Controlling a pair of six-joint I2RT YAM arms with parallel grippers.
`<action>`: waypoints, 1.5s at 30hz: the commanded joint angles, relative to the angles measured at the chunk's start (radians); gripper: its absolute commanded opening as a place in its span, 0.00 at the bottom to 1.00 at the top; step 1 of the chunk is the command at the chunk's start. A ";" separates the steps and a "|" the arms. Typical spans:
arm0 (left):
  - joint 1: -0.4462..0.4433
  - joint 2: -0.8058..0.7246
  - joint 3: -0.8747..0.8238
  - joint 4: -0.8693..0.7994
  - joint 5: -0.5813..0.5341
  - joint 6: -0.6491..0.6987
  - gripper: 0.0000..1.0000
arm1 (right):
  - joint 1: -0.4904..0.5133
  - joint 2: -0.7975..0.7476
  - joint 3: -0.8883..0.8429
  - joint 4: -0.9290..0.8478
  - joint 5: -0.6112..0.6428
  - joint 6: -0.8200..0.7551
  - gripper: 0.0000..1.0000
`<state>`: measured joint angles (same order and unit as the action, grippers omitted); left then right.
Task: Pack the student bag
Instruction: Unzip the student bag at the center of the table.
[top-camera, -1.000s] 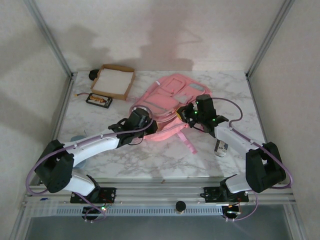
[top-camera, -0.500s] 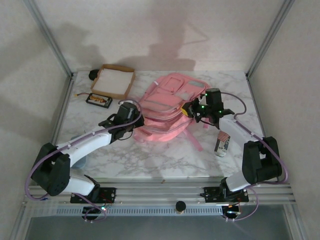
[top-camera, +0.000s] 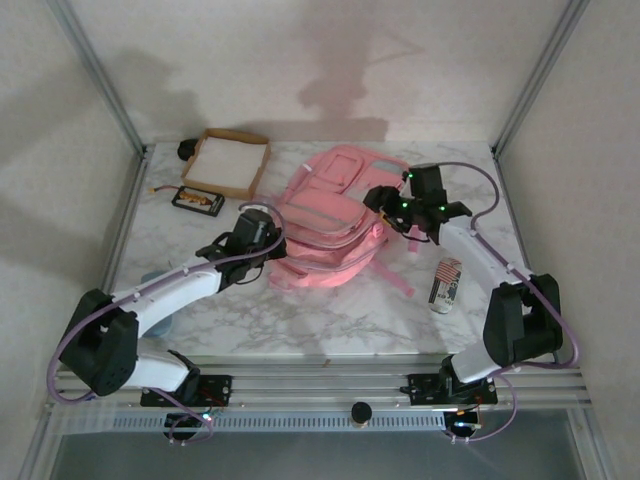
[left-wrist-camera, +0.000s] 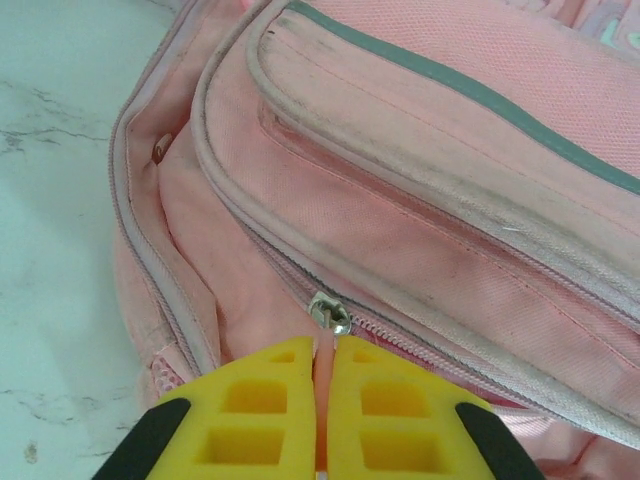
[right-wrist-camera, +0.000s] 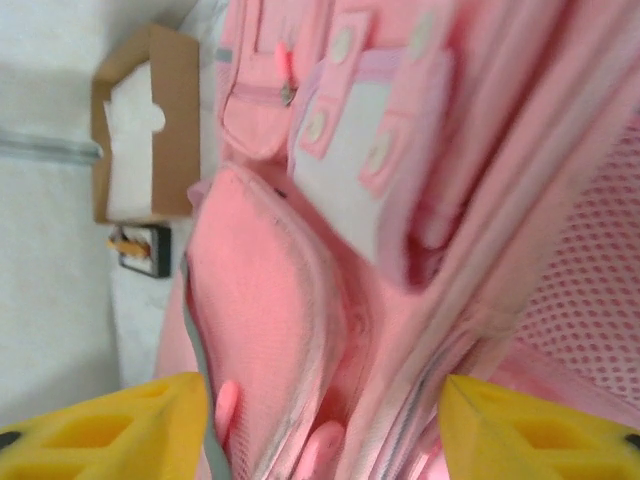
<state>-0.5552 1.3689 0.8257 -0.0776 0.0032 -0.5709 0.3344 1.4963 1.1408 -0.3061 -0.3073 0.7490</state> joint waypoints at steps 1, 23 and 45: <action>-0.016 -0.057 -0.006 0.040 -0.019 0.017 0.00 | 0.105 -0.076 0.033 -0.141 0.132 -0.258 0.66; -0.084 -0.160 -0.013 0.056 0.004 0.039 0.00 | 0.482 0.061 0.106 -0.067 0.329 -1.214 0.92; -0.005 -0.147 -0.008 -0.050 -0.201 -0.036 0.00 | 0.438 -0.083 -0.070 0.242 0.388 -1.653 0.01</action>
<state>-0.6014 1.2518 0.8024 -0.0792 -0.0650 -0.5732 0.8055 1.5108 1.1038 -0.1482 0.1081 -0.8124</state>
